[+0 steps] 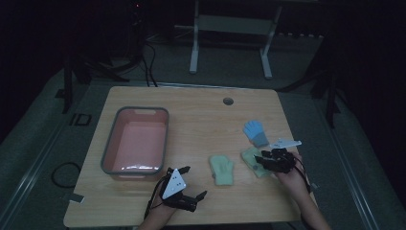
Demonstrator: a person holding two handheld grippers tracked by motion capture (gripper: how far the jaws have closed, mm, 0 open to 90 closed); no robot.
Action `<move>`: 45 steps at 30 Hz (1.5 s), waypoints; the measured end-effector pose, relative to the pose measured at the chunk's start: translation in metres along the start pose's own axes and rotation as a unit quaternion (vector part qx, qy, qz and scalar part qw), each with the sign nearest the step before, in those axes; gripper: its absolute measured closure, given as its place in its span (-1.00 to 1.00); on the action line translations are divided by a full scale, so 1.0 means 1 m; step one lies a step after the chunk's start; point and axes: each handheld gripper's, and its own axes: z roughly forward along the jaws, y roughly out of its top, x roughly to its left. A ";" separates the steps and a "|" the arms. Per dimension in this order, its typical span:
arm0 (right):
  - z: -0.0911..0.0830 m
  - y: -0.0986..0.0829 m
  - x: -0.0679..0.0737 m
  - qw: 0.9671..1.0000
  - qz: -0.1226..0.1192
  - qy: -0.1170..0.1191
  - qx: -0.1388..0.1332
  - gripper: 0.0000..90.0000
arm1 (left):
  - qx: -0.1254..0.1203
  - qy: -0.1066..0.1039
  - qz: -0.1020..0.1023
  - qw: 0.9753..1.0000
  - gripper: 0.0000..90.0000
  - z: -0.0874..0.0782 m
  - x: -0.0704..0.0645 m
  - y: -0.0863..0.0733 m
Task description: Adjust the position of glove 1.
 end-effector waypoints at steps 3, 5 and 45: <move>0.010 -0.005 0.002 1.000 -0.005 0.000 0.014 0.24 | 0.000 0.000 0.003 1.000 -0.98 0.000 -0.001 0.000; 0.015 -0.009 0.003 1.000 -0.013 0.001 0.014 0.25 | 0.000 0.000 0.003 1.000 -0.98 0.000 -0.001 0.000; -0.028 0.001 0.098 0.977 0.146 -0.157 -0.022 0.89 | 0.000 0.002 0.011 1.000 -0.98 0.000 -0.002 0.000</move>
